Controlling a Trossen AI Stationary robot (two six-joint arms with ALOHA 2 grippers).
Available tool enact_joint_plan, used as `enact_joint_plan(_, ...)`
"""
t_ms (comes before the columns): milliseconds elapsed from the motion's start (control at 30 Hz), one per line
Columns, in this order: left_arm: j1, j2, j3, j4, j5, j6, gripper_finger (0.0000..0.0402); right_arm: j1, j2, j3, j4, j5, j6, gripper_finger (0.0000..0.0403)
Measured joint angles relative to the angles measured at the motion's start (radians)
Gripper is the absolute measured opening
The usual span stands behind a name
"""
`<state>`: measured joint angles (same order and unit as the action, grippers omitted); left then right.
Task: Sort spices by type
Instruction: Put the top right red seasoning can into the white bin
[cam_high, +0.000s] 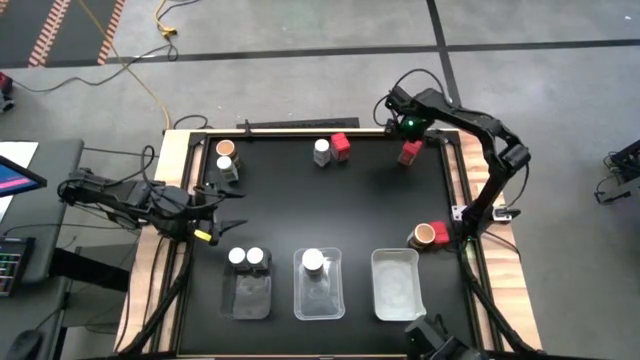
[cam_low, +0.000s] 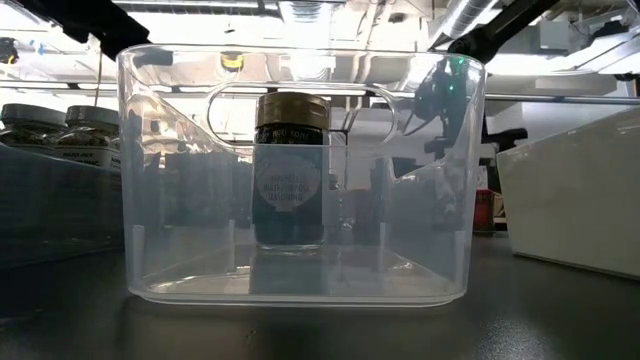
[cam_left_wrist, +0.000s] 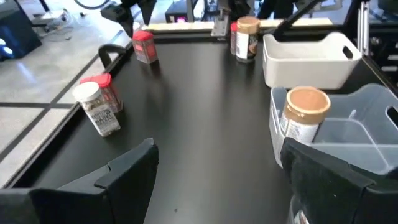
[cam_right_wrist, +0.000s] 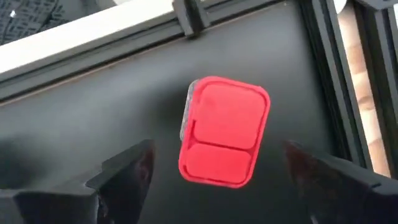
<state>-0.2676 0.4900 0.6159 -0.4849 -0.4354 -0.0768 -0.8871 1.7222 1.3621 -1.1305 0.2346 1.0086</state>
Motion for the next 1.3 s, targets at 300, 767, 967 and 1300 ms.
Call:
enact_joint_plan(300, 0.0, -0.037, 0.0, -0.047, 0.005, -0.017, 0.0322, -0.039, 0.0, -0.005, 0.02, 0.005, 0.068, 0.038)
enact_joint_plan(767, 0.0, -0.042, 0.0, -0.067, 0.007, -0.016, 0.0322, -0.071, 0.0, -0.09, 0.068, -0.092, 0.145, 0.0379)
enact_joint_plan(967, 0.0, -0.042, 0.0, -0.075, 0.004, -0.017, 0.0322, -0.063, 0.001, -0.155, 0.187, -0.102, 0.127, 0.0379)
enact_joint_plan(1300, 0.0, -0.042, 0.0, -0.075, -0.013, -0.019, 0.0322, -0.078, 0.0, -0.155, 0.195, -0.101, 0.101, 0.0341)
